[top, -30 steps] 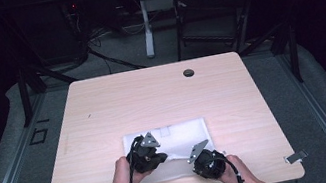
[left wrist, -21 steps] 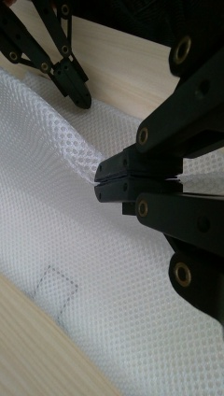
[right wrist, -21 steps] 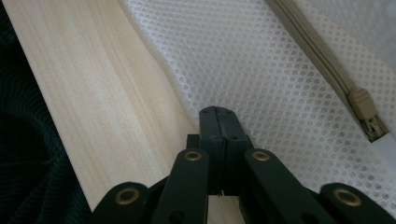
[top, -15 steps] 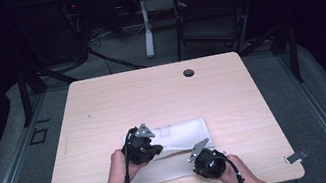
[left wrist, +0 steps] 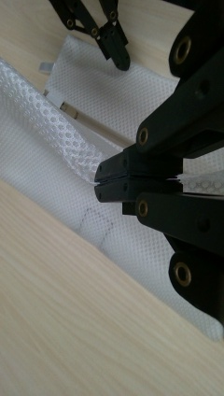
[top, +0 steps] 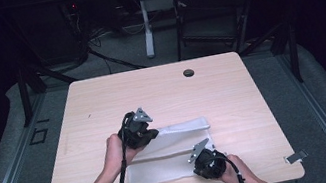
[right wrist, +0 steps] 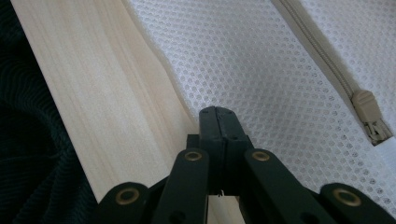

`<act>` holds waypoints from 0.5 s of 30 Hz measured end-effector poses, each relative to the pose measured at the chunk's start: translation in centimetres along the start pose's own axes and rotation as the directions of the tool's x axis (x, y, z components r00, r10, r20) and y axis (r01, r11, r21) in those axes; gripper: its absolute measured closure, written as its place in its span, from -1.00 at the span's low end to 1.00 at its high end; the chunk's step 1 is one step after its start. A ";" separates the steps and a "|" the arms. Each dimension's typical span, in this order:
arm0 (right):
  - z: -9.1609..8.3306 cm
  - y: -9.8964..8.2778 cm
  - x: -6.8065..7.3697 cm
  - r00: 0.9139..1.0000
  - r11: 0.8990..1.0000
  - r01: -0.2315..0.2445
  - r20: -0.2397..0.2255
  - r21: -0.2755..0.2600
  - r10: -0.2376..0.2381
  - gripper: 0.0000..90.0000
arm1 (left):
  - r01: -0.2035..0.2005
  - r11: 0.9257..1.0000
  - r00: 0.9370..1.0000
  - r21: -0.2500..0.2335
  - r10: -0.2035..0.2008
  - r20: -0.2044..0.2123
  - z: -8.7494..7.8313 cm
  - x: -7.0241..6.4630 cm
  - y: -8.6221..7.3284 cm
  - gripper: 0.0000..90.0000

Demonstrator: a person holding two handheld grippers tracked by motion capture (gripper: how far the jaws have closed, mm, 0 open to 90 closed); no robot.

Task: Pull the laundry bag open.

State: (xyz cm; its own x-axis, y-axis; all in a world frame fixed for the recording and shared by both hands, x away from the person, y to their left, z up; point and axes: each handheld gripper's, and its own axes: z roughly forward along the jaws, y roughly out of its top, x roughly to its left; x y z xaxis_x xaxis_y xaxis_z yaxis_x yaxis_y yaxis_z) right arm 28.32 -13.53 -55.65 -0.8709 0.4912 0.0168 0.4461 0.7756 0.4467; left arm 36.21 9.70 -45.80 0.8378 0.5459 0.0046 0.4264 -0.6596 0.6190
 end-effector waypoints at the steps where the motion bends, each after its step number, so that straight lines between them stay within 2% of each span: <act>1: 0.0 0.0 0.0 1.000 1.000 -0.001 -0.005 0.002 0.001 1.00 | -0.003 1.000 1.000 0.000 0.003 -0.005 -0.1 0.1 0.1 0.98; 4: 0.0 0.0 -0.1 1.000 1.000 -0.015 -0.027 -0.006 0.015 1.00 | -0.007 1.000 1.000 0.003 0.007 -0.025 -0.2 0.6 0.7 0.98; 9: 0.0 0.0 -0.2 0.999 1.000 -0.018 -0.037 0.000 0.018 1.00 | -0.008 1.000 0.998 0.005 0.008 -0.055 -0.2 1.2 1.5 0.98; 15: 0.0 -0.1 -0.1 0.999 1.000 -0.020 -0.041 0.005 0.021 1.00 | -0.022 1.000 0.998 0.009 0.022 -0.064 0.0 1.5 2.2 0.98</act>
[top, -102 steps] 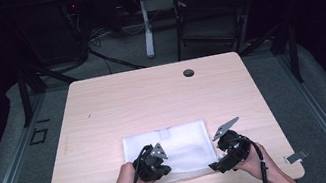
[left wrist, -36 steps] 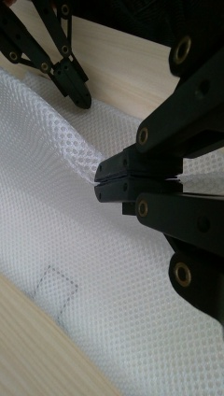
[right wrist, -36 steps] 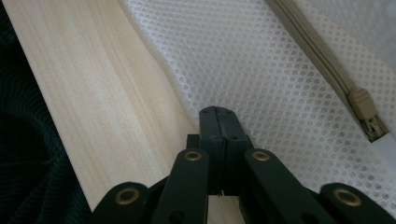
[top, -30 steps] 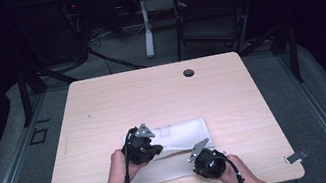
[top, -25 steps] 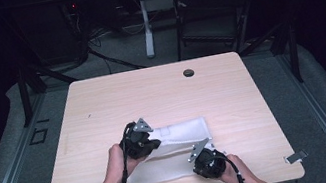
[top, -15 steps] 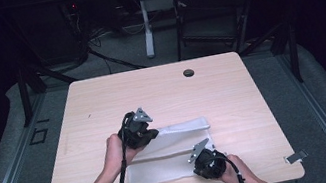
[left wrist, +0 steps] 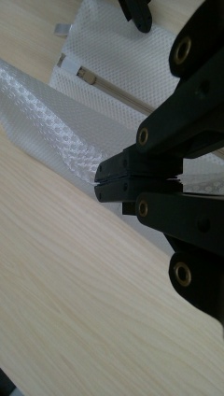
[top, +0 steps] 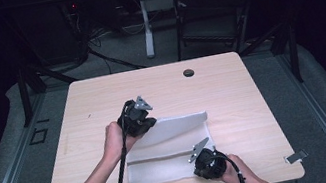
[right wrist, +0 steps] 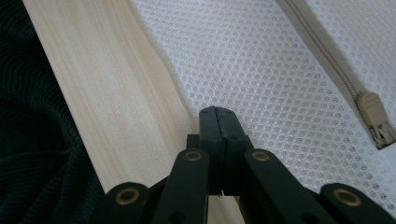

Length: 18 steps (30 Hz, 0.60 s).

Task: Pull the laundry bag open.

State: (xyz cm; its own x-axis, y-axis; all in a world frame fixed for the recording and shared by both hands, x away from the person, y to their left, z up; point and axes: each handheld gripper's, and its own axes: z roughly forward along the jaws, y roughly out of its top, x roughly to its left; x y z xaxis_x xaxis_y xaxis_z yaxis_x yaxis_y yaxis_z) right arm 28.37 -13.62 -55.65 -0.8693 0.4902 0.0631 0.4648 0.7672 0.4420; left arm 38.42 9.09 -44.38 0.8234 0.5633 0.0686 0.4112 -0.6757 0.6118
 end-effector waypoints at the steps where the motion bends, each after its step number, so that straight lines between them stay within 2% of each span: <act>1: 0.0 0.0 0.0 1.000 1.000 -0.002 -0.001 -0.001 0.002 1.00 | 0.002 1.000 1.000 -0.005 -0.002 -0.005 0.0 0.0 0.1 0.98; 13: 0.0 0.0 -0.2 0.999 0.999 -0.044 -0.019 -0.003 0.044 1.00 | 0.003 0.999 0.999 -0.037 -0.004 -0.039 0.3 1.1 1.7 0.98; 18: 0.0 0.0 0.0 0.999 0.999 -0.039 -0.017 0.006 0.040 1.00 | -0.021 0.999 0.998 -0.030 0.019 -0.051 0.3 1.2 2.3 0.98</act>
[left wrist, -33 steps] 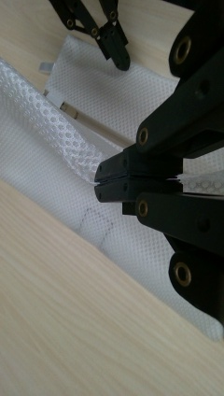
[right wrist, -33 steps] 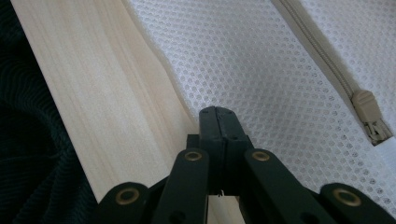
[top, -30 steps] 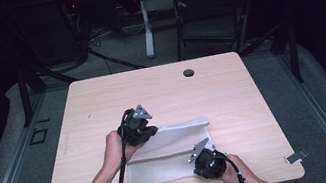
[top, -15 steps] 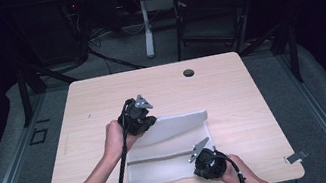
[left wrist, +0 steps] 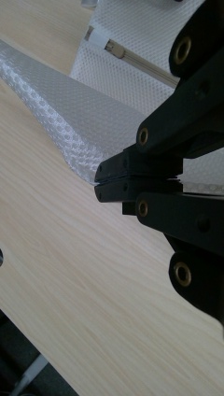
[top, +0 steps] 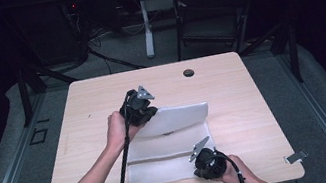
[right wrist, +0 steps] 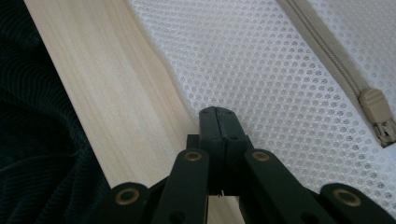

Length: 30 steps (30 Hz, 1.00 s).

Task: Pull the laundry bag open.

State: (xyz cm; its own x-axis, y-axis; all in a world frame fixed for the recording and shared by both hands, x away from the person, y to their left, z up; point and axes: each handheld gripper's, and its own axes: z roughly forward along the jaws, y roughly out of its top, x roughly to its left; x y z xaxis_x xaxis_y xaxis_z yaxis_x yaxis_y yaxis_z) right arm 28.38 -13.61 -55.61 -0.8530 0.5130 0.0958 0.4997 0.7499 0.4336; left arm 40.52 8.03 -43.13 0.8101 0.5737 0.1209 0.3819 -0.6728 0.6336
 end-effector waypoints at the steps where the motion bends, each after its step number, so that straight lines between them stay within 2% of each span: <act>1: 0.0 0.0 0.0 1.000 1.000 -0.002 -0.003 0.003 0.002 1.00 | 0.003 1.000 1.000 -0.001 -0.003 -0.001 0.0 0.0 0.1 0.98; 16: 0.0 0.1 0.3 1.000 1.000 0.011 -0.022 0.017 -0.010 1.00 | 0.000 1.000 1.000 -0.017 0.000 -0.007 0.6 0.4 0.7 0.98; 18: -0.4 0.3 0.3 1.000 1.000 0.026 0.017 -0.007 -0.026 1.00 | -0.002 1.000 1.000 -0.020 0.002 -0.006 0.5 0.3 0.7 0.98; 21: -0.7 0.8 -0.2 0.998 0.998 0.021 0.062 -0.059 -0.017 1.00 | 0.001 1.000 1.000 -0.022 -0.001 -0.002 0.7 0.4 0.6 0.98; 22: -0.5 0.9 -0.3 0.997 0.998 0.027 0.073 -0.059 -0.023 1.00 | 0.004 1.000 1.000 -0.020 -0.004 0.001 0.7 0.5 0.6 0.98; 26: 0.3 1.8 -0.7 0.995 0.998 0.025 0.094 -0.057 -0.020 1.00 | 0.013 1.000 1.000 -0.020 -0.013 0.000 1.1 0.6 0.6 0.98; 30: 1.0 2.1 -0.9 0.997 0.999 0.027 0.079 -0.037 -0.024 1.00 | 0.007 1.000 1.000 -0.017 -0.007 -0.002 1.3 0.5 0.6 0.98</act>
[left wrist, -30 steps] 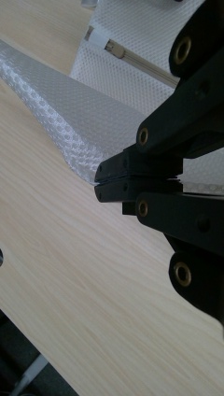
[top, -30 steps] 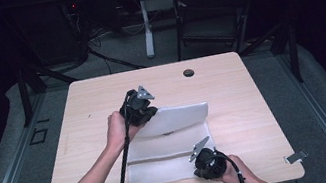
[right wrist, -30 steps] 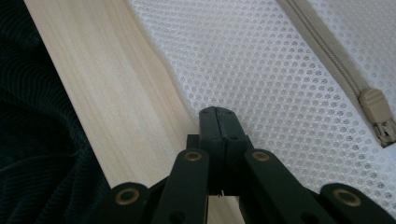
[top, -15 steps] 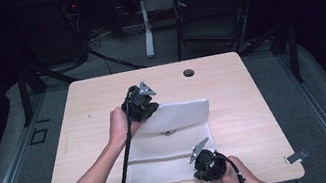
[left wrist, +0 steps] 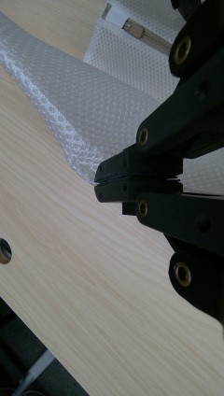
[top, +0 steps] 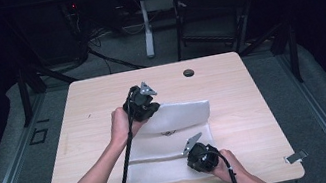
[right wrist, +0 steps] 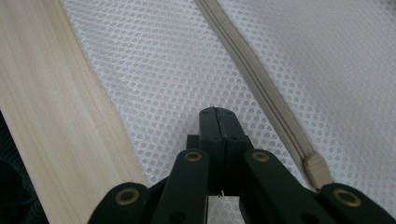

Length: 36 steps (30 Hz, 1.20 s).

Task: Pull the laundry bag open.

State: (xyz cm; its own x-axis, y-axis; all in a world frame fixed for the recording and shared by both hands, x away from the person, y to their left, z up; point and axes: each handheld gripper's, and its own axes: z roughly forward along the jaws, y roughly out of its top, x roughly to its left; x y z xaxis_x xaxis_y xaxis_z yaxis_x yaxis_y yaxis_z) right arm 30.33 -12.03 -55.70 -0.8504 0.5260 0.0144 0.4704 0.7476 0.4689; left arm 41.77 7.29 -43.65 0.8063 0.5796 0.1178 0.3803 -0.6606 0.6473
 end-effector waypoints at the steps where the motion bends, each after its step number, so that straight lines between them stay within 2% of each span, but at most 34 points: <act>1: 0.0 0.0 0.0 1.000 1.000 -0.003 0.001 -0.001 0.003 1.00 | 0.002 1.000 1.000 0.002 -0.002 0.001 0.0 0.0 0.0 0.98; 13: -0.2 -0.4 0.1 0.999 1.000 -0.011 -0.050 0.014 0.011 1.00 | 0.015 1.000 1.000 0.003 -0.015 -0.027 -0.9 0.4 0.1 0.98; 16: -0.3 -0.4 0.2 0.999 0.999 0.011 -0.049 0.035 -0.009 1.00 | 0.014 1.000 0.999 0.006 -0.014 -0.035 -1.1 0.5 0.3 0.98; 20: -0.4 -0.6 0.4 0.998 0.999 0.007 -0.059 0.032 -0.005 1.00 | 0.017 1.000 0.999 0.001 -0.016 -0.042 -1.2 0.6 0.5 0.98; 29: -0.6 -1.0 0.8 0.995 0.999 -0.009 -0.099 0.041 0.013 1.00 | 0.028 1.000 0.997 -0.012 -0.028 -0.066 -0.7 1.0 1.2 0.98; 31: -0.6 -1.0 0.8 0.995 0.999 -0.012 -0.100 0.042 0.017 1.00 | 0.037 0.999 0.997 -0.015 -0.037 -0.069 -0.4 1.2 1.2 0.98; 33: -0.6 -1.2 0.9 0.994 0.999 -0.037 -0.100 0.032 0.040 1.00 | 0.042 0.999 0.996 -0.013 -0.043 -0.074 -0.1 1.4 1.3 0.98; 36: -0.7 -1.2 0.9 0.994 0.998 -0.040 -0.103 0.039 0.043 1.00 | 0.041 0.999 0.995 -0.012 -0.042 -0.087 0.4 1.8 1.5 0.98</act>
State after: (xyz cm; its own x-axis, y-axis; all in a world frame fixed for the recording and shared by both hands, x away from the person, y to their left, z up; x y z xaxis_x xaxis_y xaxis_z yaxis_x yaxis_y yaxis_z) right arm 28.84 -12.76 -55.65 -0.8489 0.5133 0.1259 0.5125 0.7413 0.4335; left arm 43.99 7.16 -42.77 0.7470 0.6464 0.1556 0.4078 -0.6303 0.6606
